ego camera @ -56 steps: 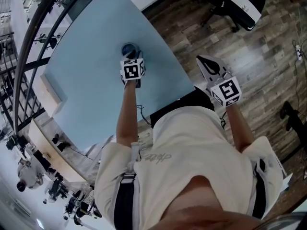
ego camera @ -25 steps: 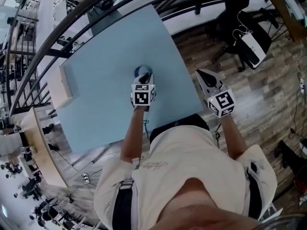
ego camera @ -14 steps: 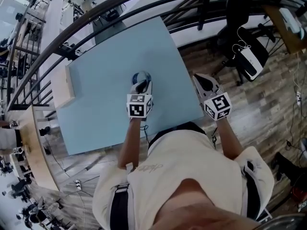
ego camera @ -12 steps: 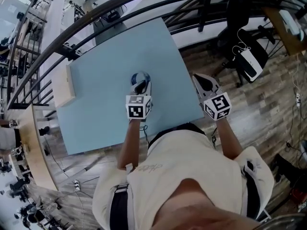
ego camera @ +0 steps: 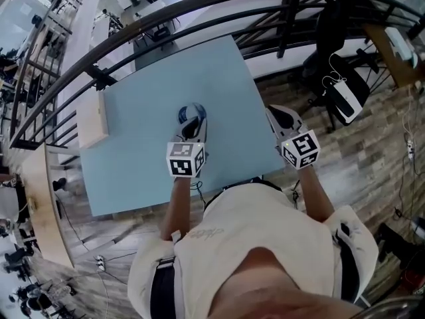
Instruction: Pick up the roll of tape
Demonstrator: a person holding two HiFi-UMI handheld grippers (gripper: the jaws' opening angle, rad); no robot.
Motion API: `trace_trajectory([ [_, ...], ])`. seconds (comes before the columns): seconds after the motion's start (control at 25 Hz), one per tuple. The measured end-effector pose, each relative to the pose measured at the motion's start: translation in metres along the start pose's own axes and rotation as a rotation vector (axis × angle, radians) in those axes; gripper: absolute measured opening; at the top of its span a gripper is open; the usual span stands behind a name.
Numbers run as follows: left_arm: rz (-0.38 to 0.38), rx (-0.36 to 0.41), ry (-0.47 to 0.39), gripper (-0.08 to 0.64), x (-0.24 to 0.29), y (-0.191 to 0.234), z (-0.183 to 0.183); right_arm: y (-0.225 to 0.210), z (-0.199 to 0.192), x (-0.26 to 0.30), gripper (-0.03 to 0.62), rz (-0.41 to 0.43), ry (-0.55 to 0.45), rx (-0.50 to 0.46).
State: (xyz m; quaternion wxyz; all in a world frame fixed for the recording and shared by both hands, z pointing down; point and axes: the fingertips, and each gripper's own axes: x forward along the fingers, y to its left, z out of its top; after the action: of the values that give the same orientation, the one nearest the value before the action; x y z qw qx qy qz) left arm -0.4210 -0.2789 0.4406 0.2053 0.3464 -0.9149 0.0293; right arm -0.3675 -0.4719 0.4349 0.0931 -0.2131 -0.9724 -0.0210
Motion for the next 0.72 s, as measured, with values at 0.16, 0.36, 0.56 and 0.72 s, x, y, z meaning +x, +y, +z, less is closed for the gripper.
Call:
trace_trajectory([
  [0.16,-0.002,-0.005,-0.05,0.058,-0.014,0.007,0.014,0.011,0.011,0.003,0.006,0.006,-0.011,-0.021],
  [0.36,-0.007,0.002,-0.095,0.058,-0.024,0.014,0.029,0.017,0.027,0.001,0.006,0.017,-0.043,0.002],
  [0.56,0.003,-0.033,-0.176,0.058,-0.04,0.025,0.048,0.021,0.045,0.002,0.006,0.013,-0.072,-0.015],
  [0.72,0.018,-0.049,-0.226,0.058,-0.054,0.033,0.057,0.031,0.056,-0.001,0.006,0.009,-0.097,-0.032],
])
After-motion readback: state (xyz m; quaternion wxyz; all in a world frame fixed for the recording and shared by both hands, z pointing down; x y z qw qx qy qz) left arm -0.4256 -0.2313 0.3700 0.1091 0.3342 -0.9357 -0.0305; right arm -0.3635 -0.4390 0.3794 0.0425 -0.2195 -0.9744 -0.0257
